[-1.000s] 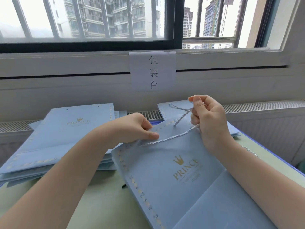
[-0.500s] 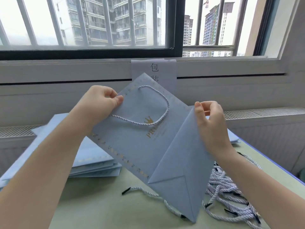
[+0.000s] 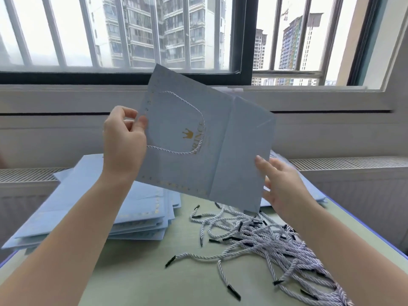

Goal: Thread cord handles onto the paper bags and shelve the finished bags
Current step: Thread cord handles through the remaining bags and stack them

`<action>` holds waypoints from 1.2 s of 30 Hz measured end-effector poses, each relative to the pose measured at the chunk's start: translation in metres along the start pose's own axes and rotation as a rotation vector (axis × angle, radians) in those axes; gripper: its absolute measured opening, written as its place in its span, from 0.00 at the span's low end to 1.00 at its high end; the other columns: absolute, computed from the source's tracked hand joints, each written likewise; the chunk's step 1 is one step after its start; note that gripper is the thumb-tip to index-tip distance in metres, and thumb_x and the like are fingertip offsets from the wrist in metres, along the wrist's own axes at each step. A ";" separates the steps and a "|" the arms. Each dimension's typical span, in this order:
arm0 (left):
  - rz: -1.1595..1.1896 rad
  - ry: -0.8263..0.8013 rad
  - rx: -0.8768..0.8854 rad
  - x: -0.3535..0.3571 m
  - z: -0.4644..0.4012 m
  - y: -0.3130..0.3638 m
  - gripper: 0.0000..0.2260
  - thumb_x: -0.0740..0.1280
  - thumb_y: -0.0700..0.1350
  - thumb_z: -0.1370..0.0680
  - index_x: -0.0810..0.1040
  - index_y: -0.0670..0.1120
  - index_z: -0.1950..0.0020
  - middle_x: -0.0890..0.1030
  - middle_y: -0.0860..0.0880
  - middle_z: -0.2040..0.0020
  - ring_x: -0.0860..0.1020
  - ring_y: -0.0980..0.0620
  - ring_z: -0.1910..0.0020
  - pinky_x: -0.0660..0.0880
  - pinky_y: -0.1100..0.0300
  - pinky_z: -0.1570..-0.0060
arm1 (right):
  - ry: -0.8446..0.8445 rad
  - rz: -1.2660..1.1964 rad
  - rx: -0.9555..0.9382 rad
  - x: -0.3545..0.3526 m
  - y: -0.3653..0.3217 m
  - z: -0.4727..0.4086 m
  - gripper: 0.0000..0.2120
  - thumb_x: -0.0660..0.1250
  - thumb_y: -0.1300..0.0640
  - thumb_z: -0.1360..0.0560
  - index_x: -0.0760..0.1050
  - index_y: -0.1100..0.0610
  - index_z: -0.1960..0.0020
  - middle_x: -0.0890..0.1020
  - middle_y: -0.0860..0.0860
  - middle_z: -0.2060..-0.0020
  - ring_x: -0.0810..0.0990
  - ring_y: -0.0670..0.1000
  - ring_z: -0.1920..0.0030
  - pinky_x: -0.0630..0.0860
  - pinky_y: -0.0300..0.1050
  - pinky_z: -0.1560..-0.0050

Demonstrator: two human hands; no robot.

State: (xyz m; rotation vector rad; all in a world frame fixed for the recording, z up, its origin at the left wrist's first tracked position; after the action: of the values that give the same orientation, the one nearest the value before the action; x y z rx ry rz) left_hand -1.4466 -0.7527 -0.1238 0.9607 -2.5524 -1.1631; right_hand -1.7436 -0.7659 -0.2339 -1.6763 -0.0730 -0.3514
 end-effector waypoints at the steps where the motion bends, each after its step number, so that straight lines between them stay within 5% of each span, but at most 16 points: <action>1: 0.035 0.025 0.012 -0.002 0.000 0.000 0.03 0.61 0.44 0.19 0.69 0.45 0.50 0.76 0.46 0.60 0.71 0.56 0.68 0.65 0.73 0.73 | -0.076 0.014 -0.006 0.008 0.000 0.003 0.14 0.66 0.58 0.24 0.74 0.58 0.39 0.82 0.54 0.46 0.83 0.50 0.52 0.81 0.51 0.54; 4: 0.043 0.036 0.063 -0.001 0.001 0.000 0.08 0.61 0.44 0.19 0.71 0.44 0.41 0.77 0.48 0.51 0.75 0.54 0.55 0.72 0.65 0.55 | -0.154 -0.134 -0.080 0.019 -0.005 0.010 0.10 0.64 0.63 0.24 0.77 0.57 0.44 0.84 0.53 0.51 0.83 0.50 0.56 0.81 0.47 0.61; 6: -0.123 -0.022 0.138 0.008 0.004 0.003 0.18 0.63 0.42 0.20 0.67 0.43 0.30 0.74 0.46 0.39 0.69 0.46 0.37 0.63 0.58 0.37 | -0.113 -0.173 -0.226 0.017 -0.019 0.014 0.09 0.63 0.64 0.24 0.77 0.55 0.46 0.85 0.51 0.54 0.83 0.49 0.57 0.80 0.46 0.57; 9: -0.254 -0.218 0.219 0.037 0.014 0.007 0.26 0.66 0.40 0.22 0.61 0.41 0.26 0.69 0.42 0.30 0.64 0.44 0.30 0.57 0.57 0.32 | -0.038 -0.016 -0.524 0.017 -0.040 0.027 0.08 0.62 0.64 0.22 0.77 0.54 0.50 0.84 0.49 0.56 0.82 0.48 0.56 0.78 0.44 0.53; 13: 0.434 -0.597 -0.249 0.077 0.052 0.004 0.12 0.59 0.44 0.19 0.72 0.48 0.36 0.77 0.53 0.38 0.75 0.54 0.38 0.70 0.54 0.36 | 0.049 0.388 -0.986 0.027 -0.058 0.057 0.09 0.60 0.60 0.20 0.74 0.48 0.52 0.79 0.41 0.56 0.75 0.47 0.54 0.73 0.45 0.51; 17: 1.056 -0.735 -0.577 0.090 0.067 0.012 0.20 0.47 0.53 0.17 0.73 0.46 0.38 0.79 0.45 0.39 0.79 0.45 0.43 0.76 0.46 0.44 | 0.090 0.848 -1.336 0.044 -0.053 0.078 0.15 0.57 0.62 0.21 0.77 0.51 0.41 0.78 0.47 0.50 0.73 0.49 0.48 0.69 0.51 0.48; 21: 1.140 -0.710 -0.639 0.076 0.070 0.017 0.37 0.42 0.70 0.26 0.82 0.49 0.43 0.82 0.46 0.44 0.82 0.46 0.49 0.81 0.50 0.59 | 0.087 1.024 -1.342 0.049 -0.044 0.076 0.21 0.56 0.65 0.24 0.75 0.48 0.37 0.77 0.49 0.47 0.72 0.50 0.47 0.65 0.46 0.47; 25: 0.982 -0.724 -0.582 0.071 0.067 0.013 0.17 0.55 0.50 0.20 0.78 0.42 0.44 0.85 0.44 0.52 0.84 0.46 0.56 0.80 0.55 0.66 | 0.092 1.126 -1.277 0.050 -0.036 0.066 0.24 0.63 0.65 0.30 0.73 0.46 0.38 0.74 0.47 0.48 0.70 0.48 0.49 0.60 0.42 0.49; 27: 0.890 -0.631 -0.614 0.070 0.060 -0.001 0.12 0.60 0.41 0.22 0.77 0.39 0.42 0.85 0.44 0.55 0.84 0.46 0.61 0.79 0.55 0.69 | 0.130 1.116 -1.226 0.046 -0.034 0.062 0.24 0.68 0.57 0.32 0.69 0.48 0.37 0.70 0.46 0.49 0.69 0.47 0.50 0.60 0.42 0.49; 32: 0.848 -0.480 -0.694 0.067 0.053 -0.026 0.08 0.62 0.40 0.22 0.78 0.42 0.45 0.85 0.45 0.58 0.84 0.46 0.63 0.79 0.53 0.71 | 0.130 0.852 -1.172 0.038 -0.036 0.068 0.26 0.63 0.35 0.29 0.63 0.54 0.42 0.64 0.43 0.50 0.65 0.42 0.51 0.63 0.39 0.45; 36: 0.927 -0.427 -0.779 0.067 0.055 -0.038 0.08 0.62 0.43 0.21 0.80 0.45 0.48 0.85 0.47 0.57 0.84 0.47 0.62 0.79 0.52 0.64 | 0.010 0.730 -0.913 0.042 -0.027 0.053 0.19 0.58 0.40 0.25 0.69 0.56 0.60 0.73 0.44 0.66 0.71 0.44 0.63 0.68 0.39 0.56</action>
State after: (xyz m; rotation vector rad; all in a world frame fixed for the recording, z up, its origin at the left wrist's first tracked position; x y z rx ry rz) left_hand -1.5023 -0.7793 -0.1957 -0.6257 -1.9770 -1.8320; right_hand -1.7003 -0.7172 -0.2013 -2.4364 0.7978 0.2121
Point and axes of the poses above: each hand's wrist, its own z-axis away from the middle knuckle, its own x-axis out of the palm, y = z × x, the point moved 8 cm from there along -z, towards the middle knuckle
